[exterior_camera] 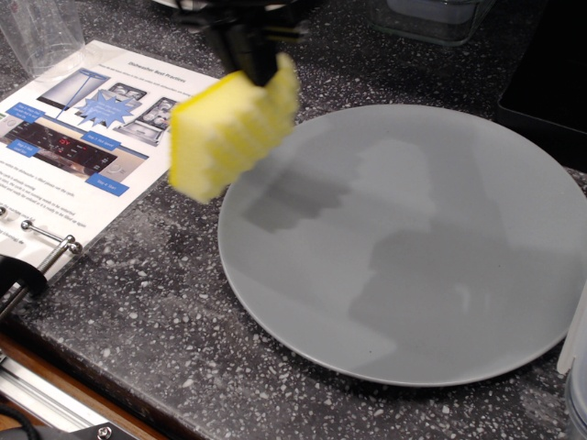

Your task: Pick up sponge and wipe plate

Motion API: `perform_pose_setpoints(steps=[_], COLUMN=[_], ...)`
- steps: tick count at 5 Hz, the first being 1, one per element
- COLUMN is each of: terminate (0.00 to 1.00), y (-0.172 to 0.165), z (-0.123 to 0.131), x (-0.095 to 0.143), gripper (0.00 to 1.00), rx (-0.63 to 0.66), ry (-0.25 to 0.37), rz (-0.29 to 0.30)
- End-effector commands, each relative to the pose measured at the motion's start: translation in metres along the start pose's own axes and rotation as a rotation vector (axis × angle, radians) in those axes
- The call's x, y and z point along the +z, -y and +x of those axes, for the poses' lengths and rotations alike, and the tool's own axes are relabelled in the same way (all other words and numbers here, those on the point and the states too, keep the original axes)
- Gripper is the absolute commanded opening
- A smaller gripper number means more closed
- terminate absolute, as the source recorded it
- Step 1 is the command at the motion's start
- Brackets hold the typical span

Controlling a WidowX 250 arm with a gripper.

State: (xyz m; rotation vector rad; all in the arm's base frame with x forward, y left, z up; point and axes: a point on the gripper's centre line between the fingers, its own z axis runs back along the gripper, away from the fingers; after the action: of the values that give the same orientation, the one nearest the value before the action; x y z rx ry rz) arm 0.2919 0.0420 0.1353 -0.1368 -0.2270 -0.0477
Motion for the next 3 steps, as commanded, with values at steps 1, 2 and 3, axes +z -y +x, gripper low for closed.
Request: perform_pose_setpoints(steps=[1,2,3], terminate=[0.0,0.0,0.0], y=[0.025,0.028,0.038], z=[-0.011,-0.001,0.005], x=[-0.032,-0.046,-0.05], gripper=[0.0,0.0,0.0], rx=[-0.026,-0.037,-0.025], ry=[0.163,0.162,0.152], rz=[0.086,0.147,0.161])
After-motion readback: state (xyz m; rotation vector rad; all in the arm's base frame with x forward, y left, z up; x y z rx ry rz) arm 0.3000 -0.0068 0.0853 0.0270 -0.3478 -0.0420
